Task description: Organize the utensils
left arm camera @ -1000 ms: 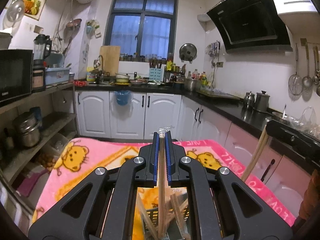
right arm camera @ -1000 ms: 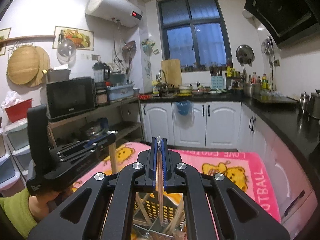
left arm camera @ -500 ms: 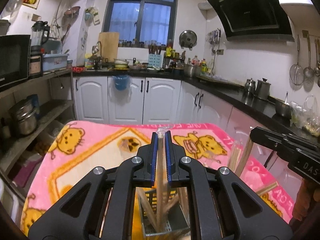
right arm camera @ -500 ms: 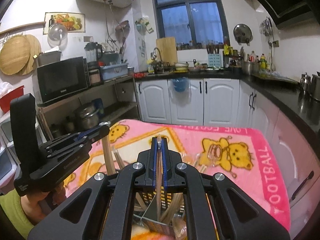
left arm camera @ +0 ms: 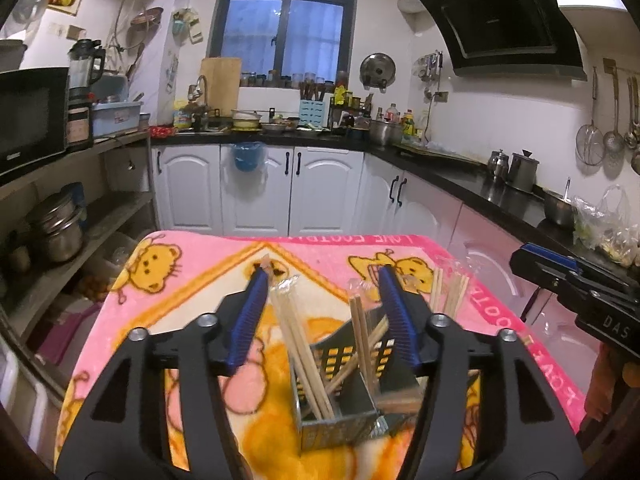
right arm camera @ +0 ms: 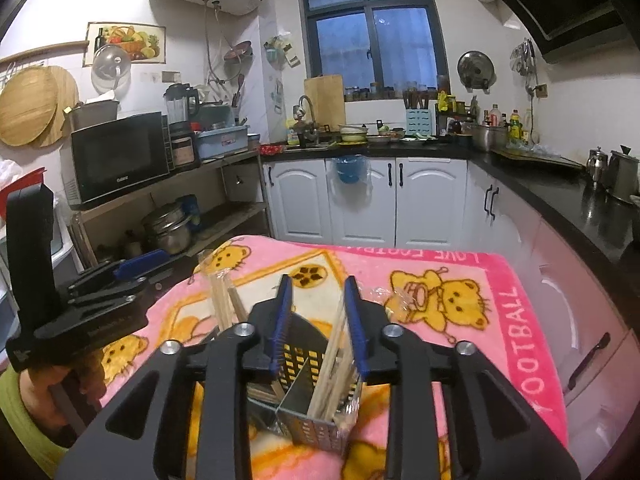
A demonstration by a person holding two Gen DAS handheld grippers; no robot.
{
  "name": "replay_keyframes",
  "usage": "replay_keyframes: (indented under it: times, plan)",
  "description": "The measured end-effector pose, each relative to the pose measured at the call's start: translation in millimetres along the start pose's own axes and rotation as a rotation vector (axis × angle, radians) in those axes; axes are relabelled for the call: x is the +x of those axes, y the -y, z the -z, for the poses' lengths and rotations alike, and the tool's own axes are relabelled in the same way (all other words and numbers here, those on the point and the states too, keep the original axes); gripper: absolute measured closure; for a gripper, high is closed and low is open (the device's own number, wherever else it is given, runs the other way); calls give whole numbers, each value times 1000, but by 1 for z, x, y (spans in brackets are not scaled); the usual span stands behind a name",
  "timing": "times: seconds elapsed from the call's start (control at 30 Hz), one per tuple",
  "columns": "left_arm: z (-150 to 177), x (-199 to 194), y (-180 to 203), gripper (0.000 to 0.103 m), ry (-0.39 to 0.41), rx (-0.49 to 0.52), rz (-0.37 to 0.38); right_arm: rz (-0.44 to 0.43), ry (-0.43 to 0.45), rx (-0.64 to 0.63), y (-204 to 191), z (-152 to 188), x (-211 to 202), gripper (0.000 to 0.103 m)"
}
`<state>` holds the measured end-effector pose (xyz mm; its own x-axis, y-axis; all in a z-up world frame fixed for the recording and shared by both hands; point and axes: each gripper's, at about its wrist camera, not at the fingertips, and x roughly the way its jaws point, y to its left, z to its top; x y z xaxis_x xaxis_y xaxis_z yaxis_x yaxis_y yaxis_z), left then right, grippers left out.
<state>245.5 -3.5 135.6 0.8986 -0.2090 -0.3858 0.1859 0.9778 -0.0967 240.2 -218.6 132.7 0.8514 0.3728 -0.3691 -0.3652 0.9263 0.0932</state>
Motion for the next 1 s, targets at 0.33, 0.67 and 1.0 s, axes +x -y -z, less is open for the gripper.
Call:
replay_keyframes:
  times: [0.33,0.67,1.0]
  plan:
    - [17,-39,-5,11,-9,-19,-35,27,25,-48,-13,21,-35,34]
    - [57,-62,-4,11,-53,-63,-79,87,39,-79,-23,68,-67,9]
    - [95,-75,8,11,-94,-60,-74,102,-22,-47,-24,111,-73,7]
